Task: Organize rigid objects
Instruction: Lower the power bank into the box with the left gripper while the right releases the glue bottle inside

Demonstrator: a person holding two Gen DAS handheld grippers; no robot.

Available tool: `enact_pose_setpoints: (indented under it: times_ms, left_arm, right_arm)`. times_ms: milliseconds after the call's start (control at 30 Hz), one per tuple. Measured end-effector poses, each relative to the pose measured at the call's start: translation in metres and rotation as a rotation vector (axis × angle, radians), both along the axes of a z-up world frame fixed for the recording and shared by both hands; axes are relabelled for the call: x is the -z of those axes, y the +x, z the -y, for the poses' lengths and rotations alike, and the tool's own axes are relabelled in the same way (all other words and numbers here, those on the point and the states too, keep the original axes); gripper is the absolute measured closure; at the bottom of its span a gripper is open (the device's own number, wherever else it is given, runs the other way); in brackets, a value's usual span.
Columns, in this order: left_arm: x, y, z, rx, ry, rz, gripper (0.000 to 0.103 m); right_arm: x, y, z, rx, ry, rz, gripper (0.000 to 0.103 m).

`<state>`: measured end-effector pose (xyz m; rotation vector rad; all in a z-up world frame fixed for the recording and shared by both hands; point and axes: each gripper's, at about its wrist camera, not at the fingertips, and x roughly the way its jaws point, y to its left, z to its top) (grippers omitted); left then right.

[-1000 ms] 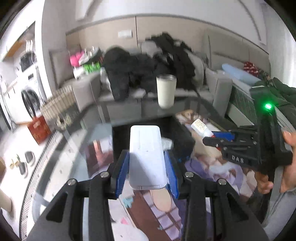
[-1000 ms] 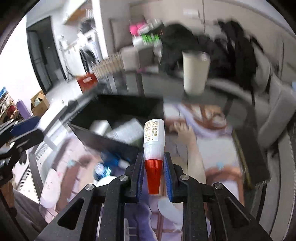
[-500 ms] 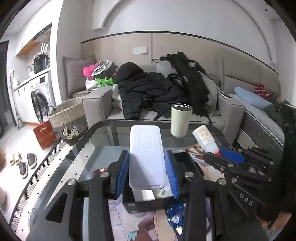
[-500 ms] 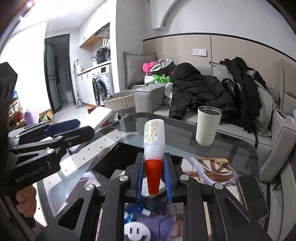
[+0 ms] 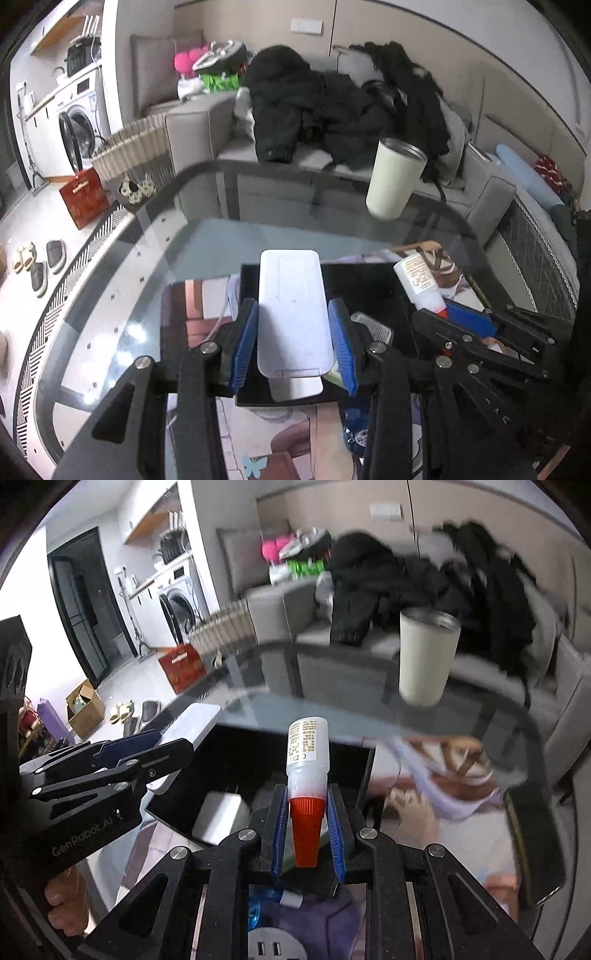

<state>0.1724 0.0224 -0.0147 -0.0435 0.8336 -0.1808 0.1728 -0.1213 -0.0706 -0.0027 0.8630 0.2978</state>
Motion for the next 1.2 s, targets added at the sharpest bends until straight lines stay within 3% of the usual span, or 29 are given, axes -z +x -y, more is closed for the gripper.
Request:
enact_pose_setpoints:
  times_ms: [367,567,767,867,967,1000,1133,1200]
  left_arm:
    - [0.019,0.003,0.003,0.011,-0.005,-0.094,0.065]
    - [0.025,0.003,0.001,0.009,-0.020,-0.131,0.065]
    - [0.025,0.002,0.001,-0.008,0.016,-0.142,0.063]
    - [0.025,0.001,0.003,-0.001,0.019,-0.148,0.040]
    - [0.018,-0.007,0.007,-0.019,0.070,-0.109,0.033]
    - [0.014,-0.011,0.007,-0.028,0.084,-0.088,0.025]
    - [-0.006,-0.030,0.002,-0.026,0.064,0.013,0.018]
    - [-0.016,-0.043,-0.001,-0.028,0.058,0.059,0.009]
  right_arm:
    - [0.023,0.006,0.001,-0.025,-0.013,-0.109,0.084]
    - [0.025,0.007,-0.001,-0.044,-0.006,-0.120,0.084]
    - [0.029,0.008,0.000,-0.048,0.034,-0.151,0.083]
    - [0.029,0.007,0.000,-0.051,0.027,-0.140,0.083]
    - [0.026,0.004,0.002,-0.049,0.042,-0.130,0.080]
    - [0.024,0.003,0.003,-0.050,0.044,-0.124,0.077]
    - [0.011,-0.008,0.012,-0.033,0.062,-0.076,0.058]
    - [0.003,-0.014,0.016,-0.029,0.065,-0.059,0.052]
